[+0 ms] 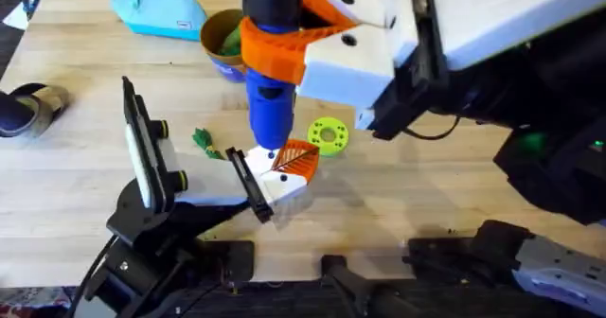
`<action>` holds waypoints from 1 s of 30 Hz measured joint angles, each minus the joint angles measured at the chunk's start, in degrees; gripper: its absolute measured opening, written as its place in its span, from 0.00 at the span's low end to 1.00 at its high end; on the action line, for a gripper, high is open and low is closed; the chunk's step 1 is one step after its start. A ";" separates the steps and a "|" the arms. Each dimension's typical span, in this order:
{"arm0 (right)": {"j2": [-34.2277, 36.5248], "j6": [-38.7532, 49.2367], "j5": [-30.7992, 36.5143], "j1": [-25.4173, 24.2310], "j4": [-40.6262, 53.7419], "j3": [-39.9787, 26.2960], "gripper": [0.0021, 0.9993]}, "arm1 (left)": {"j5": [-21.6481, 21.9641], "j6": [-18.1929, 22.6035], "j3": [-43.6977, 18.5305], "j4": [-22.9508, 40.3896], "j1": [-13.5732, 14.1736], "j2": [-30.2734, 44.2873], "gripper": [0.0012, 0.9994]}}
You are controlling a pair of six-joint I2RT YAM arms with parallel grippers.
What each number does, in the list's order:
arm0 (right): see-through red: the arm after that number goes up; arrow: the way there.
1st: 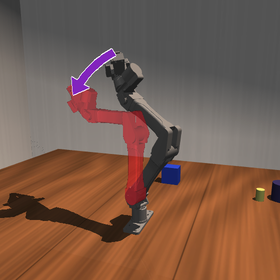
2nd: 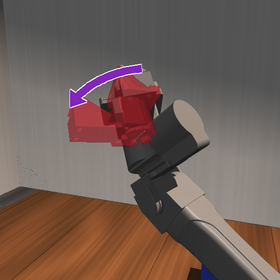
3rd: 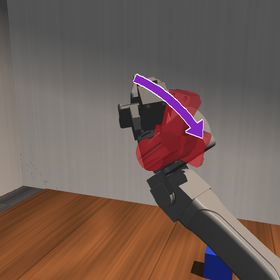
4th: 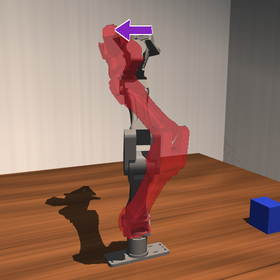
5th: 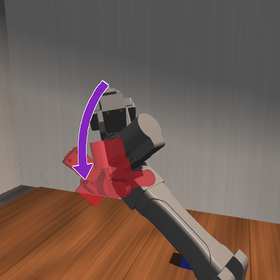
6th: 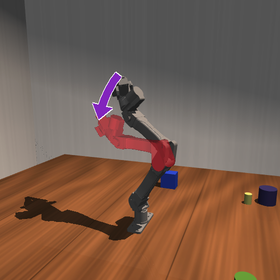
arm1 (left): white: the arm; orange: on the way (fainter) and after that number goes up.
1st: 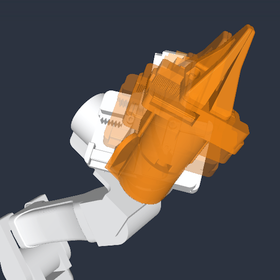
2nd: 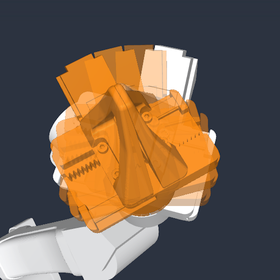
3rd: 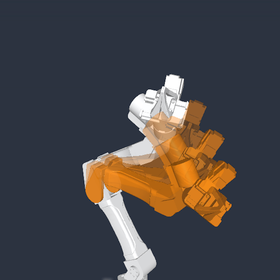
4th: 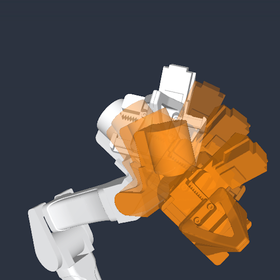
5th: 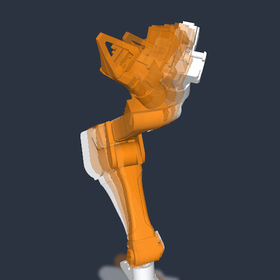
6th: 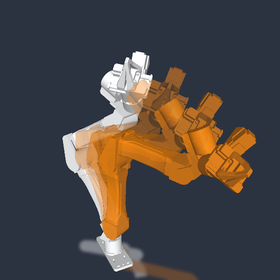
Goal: Pick up the gripper from the table and insert it into the empty holder that is missing its gripper. Then pick up a screw, insert it into the mounting hole, and use the screwdriver to tighten it. Finally, clean up the table by picking up the vegetable and placing it into the bucket.
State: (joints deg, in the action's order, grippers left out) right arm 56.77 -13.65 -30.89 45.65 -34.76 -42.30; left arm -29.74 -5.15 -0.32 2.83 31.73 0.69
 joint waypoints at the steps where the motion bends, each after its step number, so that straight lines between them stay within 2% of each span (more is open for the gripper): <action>1: 0.17 0.02 0.02 -0.02 0.02 0.00 0.02 | 0.00 -0.02 0.00 0.00 0.00 0.00 0.01; 30: 5.93 0.83 0.02 0.00 -0.74 0.00 0.02 | 0.00 0.00 0.00 0.00 0.00 0.00 0.01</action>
State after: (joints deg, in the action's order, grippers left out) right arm 62.70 -12.82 -30.87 45.65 -35.50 -42.30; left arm -29.74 -5.15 -0.32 2.83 31.73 0.69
